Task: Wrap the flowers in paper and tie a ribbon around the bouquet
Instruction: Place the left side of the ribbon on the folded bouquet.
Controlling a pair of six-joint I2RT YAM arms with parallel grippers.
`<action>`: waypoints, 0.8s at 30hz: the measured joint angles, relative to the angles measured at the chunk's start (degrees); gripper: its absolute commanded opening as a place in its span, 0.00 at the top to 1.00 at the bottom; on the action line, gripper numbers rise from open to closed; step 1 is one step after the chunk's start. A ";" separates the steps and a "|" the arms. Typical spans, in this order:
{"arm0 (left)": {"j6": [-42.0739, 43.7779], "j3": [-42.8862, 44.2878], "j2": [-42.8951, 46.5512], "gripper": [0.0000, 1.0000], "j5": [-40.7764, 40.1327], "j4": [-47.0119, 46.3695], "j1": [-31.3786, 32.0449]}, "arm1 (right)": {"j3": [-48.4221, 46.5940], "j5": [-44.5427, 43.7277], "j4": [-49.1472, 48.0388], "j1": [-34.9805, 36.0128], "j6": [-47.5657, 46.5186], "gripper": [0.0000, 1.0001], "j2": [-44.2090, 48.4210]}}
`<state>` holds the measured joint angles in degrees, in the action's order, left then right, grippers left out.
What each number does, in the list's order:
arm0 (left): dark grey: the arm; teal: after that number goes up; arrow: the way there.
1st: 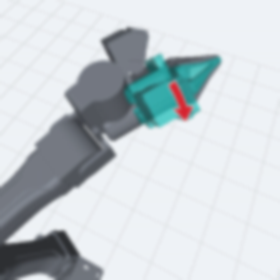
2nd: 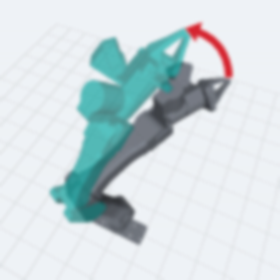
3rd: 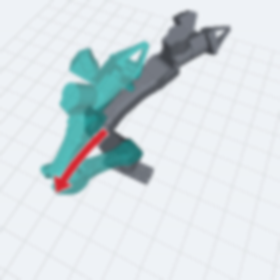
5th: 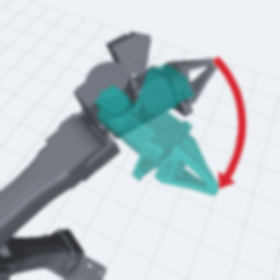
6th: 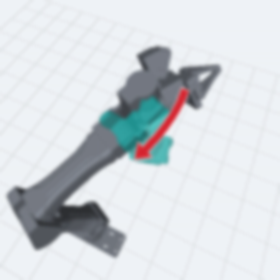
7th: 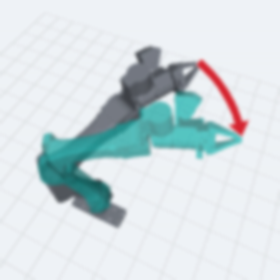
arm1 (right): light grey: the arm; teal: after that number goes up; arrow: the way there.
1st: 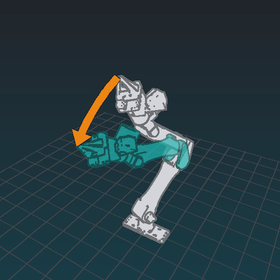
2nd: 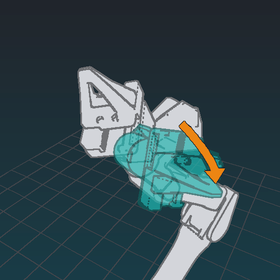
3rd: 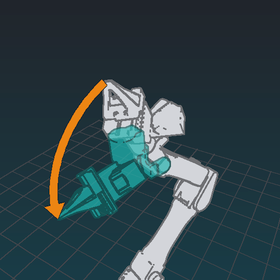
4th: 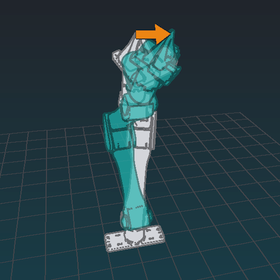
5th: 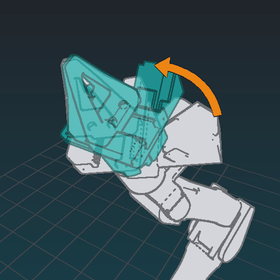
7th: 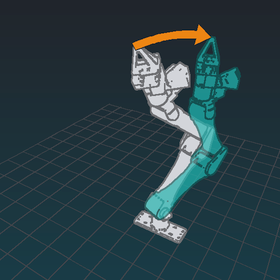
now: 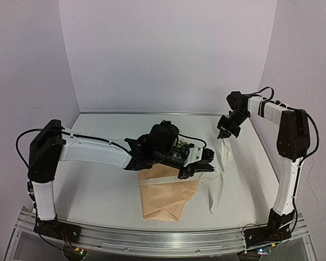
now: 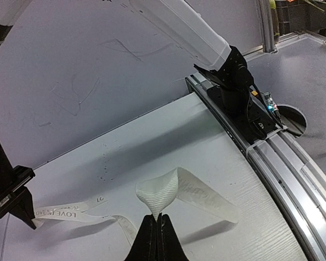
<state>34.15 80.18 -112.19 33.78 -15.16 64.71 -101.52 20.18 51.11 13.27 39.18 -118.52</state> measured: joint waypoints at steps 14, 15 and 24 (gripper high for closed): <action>-5.41 3.88 -11.44 0.83 0.13 1.36 -2.84 | 2.38 0.91 -0.29 4.17 -0.42 1.00 1.88; -6.24 4.15 -11.97 0.76 -0.31 1.01 -3.23 | 2.79 1.20 -0.55 4.39 -0.42 1.00 2.49; -17.11 4.86 -12.46 0.45 -4.47 -5.53 -5.59 | 4.21 4.43 -3.02 4.98 -2.03 1.00 7.63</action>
<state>17.04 85.04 -124.65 29.31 -20.69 59.12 -97.32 24.61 48.09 18.25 37.14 -110.89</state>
